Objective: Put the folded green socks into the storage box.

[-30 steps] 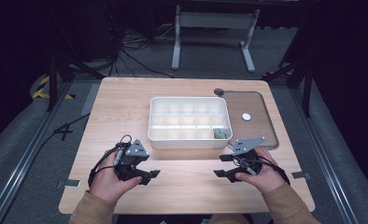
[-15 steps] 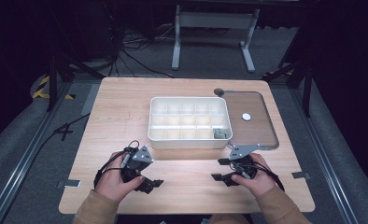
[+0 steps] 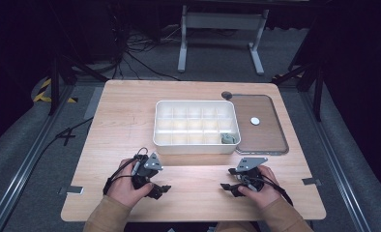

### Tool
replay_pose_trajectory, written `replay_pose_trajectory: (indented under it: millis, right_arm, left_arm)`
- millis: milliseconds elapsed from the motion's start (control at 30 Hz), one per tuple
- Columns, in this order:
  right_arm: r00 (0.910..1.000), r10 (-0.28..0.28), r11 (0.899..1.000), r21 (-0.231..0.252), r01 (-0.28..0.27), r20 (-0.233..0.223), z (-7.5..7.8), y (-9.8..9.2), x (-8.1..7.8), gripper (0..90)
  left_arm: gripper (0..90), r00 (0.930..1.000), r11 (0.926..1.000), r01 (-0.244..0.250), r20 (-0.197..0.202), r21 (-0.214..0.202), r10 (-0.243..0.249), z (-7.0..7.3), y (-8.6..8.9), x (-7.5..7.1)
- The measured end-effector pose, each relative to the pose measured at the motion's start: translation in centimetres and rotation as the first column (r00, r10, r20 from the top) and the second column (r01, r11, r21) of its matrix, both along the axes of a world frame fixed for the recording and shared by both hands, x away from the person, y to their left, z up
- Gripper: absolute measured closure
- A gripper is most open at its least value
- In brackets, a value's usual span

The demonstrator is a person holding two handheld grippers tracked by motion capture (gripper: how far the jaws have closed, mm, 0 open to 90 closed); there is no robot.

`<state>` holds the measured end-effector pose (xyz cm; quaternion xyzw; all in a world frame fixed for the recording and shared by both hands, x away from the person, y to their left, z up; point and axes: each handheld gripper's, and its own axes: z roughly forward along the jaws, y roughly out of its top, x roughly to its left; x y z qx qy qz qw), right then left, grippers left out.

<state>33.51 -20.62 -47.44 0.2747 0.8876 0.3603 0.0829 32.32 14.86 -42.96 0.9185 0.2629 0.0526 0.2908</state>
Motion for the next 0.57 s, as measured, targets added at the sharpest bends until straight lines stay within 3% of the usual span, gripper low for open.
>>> replay_pose_trajectory:
  millis: [233,433,567]
  right_arm:
    - [0.9991,0.005,1.0,0.013,-0.006,0.042,-0.42,-0.1,-0.23,32.8]
    - [0.9987,0.013,1.0,0.007,-0.014,0.05,-0.46,-0.21,-0.4,32.0]
    - [0.9983,0.018,1.0,0.008,-0.018,0.055,-0.4,-0.26,-0.39,31.9]
  left_arm:
    - [21.0,0.9999,0.9999,-0.011,-0.011,0.004,0.012,-0.62,0.06,0.39]
    - [19.1,0.9994,0.9989,-0.025,-0.024,0.038,0.026,-0.92,-0.17,0.57]
    - [19.0,0.9991,0.9986,-0.037,-0.02,0.036,0.038,-0.99,-0.17,0.6]
